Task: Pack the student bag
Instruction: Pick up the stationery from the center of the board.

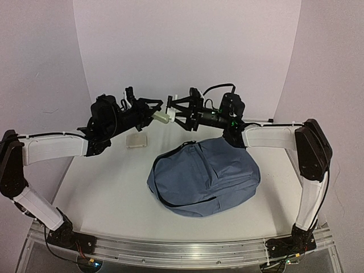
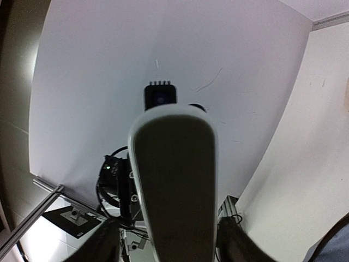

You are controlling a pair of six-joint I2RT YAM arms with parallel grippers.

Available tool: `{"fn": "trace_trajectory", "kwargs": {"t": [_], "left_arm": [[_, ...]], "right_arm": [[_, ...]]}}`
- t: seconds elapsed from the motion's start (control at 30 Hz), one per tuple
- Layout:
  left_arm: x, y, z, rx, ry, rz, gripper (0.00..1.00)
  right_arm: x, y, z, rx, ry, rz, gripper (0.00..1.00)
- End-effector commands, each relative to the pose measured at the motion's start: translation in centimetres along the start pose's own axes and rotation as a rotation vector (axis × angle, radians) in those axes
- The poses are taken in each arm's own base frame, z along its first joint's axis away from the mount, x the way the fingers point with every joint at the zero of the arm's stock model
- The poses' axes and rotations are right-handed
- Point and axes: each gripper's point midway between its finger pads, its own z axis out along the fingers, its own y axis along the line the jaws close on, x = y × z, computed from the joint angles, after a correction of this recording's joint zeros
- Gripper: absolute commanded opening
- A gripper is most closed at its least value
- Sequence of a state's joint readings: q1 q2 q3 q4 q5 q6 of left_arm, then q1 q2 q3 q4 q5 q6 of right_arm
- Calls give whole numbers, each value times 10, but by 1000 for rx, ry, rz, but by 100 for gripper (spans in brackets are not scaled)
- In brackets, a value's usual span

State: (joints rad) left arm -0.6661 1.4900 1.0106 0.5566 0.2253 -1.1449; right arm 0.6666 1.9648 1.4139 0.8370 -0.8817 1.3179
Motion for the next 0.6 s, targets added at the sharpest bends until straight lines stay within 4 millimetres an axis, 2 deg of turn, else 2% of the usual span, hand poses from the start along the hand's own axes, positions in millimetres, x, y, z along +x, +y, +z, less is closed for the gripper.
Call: {"fn": "trace_trajectory", "kwargs": {"t": [0.0,0.03,0.13,0.23,0.37,0.57], "left_arm": [[-24,-7,-30,-182,-54,187,0],[-29,-4,-38,-234,-70,209,0],[-38,25,-70,-480,-85,278,0],[-46,47,-99,-655,-93,339,0],[-51,70,-122,-815,-91,401,0],[-59,106,-140,-989,-119,519,0]], "right_arm": [[3,-8,-9,97,13,-35,85],[3,-19,-13,145,12,-35,89],[-2,-44,-28,252,-1,-38,96],[-3,-58,-40,314,2,-40,98],[2,-61,-46,334,32,-62,98],[9,-44,-46,308,93,-123,98]]}}
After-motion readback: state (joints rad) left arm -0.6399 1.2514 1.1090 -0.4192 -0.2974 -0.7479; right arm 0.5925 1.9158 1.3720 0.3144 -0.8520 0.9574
